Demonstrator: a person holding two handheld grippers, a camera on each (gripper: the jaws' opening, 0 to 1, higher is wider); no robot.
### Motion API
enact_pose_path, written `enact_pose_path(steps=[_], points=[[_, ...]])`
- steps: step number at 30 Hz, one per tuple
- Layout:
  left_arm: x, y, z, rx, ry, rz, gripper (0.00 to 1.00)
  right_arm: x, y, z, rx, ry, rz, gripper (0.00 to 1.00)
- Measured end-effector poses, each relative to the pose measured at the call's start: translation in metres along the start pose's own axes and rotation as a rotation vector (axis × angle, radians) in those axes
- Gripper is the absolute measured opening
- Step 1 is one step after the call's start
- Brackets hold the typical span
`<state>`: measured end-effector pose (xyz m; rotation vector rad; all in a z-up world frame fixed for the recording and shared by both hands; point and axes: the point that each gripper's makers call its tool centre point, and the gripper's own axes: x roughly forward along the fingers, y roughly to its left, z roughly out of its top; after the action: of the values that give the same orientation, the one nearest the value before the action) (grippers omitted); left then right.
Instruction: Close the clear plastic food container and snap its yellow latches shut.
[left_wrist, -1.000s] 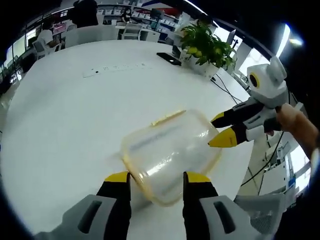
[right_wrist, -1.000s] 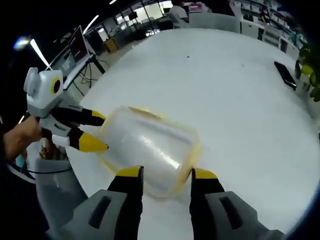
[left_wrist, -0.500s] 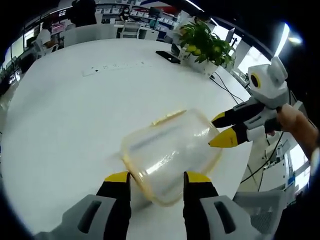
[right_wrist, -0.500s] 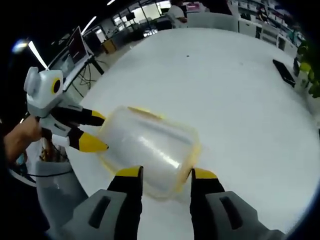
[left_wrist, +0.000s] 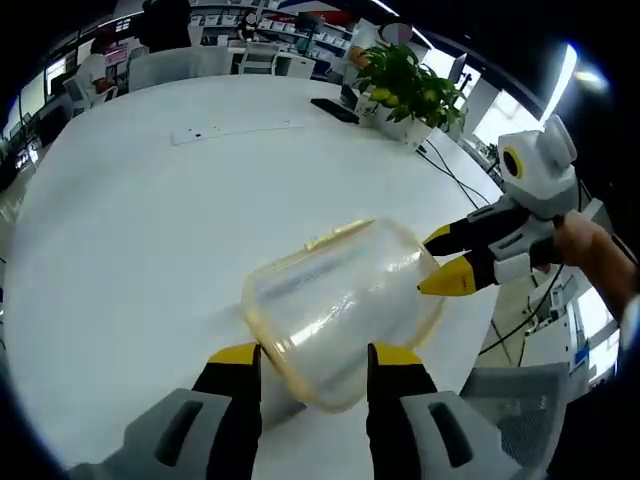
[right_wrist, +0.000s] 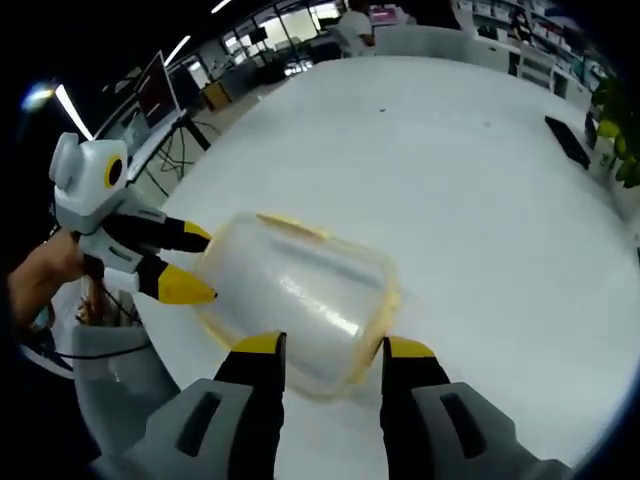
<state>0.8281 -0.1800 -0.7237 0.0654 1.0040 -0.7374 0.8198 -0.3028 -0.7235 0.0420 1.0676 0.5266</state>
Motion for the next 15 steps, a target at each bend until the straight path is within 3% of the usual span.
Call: enact_pose_path(steps=[15], points=[[-0.016,0.011,-0.019,-0.002,0.006,-0.005,0.35,0.004,0.026,-0.009,-0.002,-0.003,-0.001,0.34]])
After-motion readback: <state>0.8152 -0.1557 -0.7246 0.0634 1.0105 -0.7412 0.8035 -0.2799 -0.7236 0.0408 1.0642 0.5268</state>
